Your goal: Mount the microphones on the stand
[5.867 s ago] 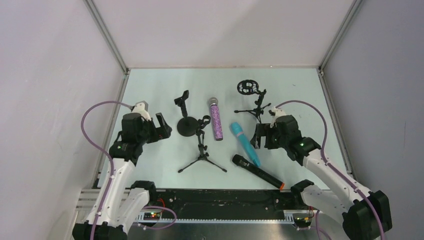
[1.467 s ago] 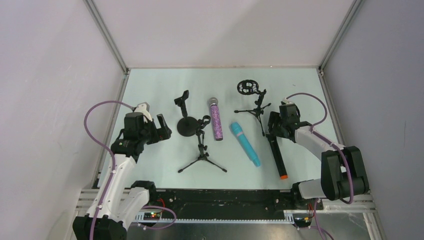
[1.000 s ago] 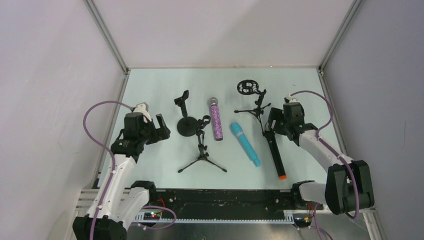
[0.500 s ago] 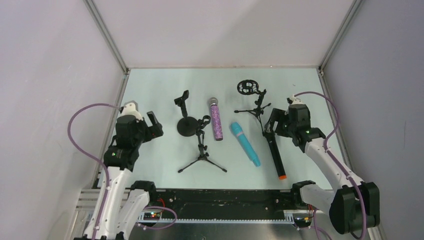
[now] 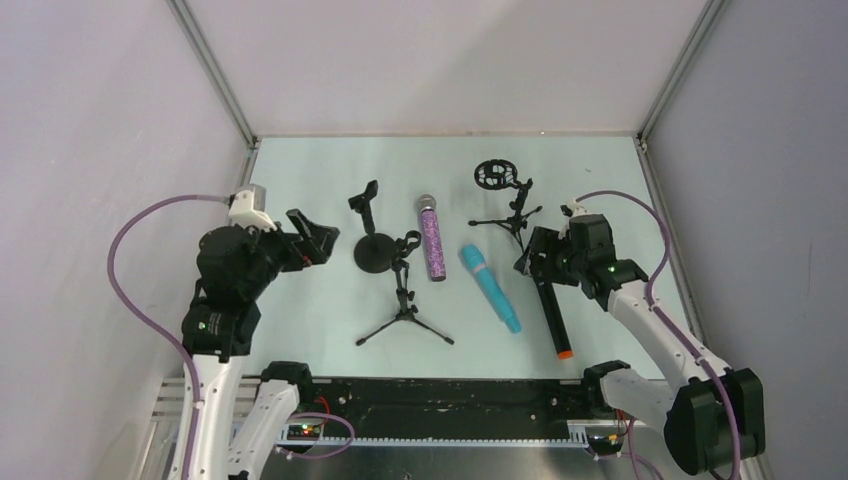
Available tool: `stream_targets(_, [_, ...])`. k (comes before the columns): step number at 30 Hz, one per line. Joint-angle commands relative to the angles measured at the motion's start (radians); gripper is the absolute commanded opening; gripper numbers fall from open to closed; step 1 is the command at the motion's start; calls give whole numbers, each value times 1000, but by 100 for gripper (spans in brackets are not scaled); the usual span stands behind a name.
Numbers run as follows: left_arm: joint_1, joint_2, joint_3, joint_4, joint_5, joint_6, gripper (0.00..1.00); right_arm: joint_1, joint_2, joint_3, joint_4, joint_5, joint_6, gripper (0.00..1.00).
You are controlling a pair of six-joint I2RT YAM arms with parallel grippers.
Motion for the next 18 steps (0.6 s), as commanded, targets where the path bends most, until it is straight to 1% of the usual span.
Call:
stream_targets(1, [2,25,57,19,261,-54,99,13,-43,-8,-19,-57,36,86])
stream_targets(4, [-5,19,65,33,328,-77,100,23,-58,-18,-12,-82,55,86])
stream_targets(8, [-20,9,68,57,365,-124,98,44,-73,-36,-4,-92,76,86])
stream_targets(12, [-54,13,73,90,368,-166,98,61,-83,-50,-6,-94,90,86])
stream_targets(18, [-179,59,105,117,306,-188,98,73,-90,-76,3,-99,108,86])
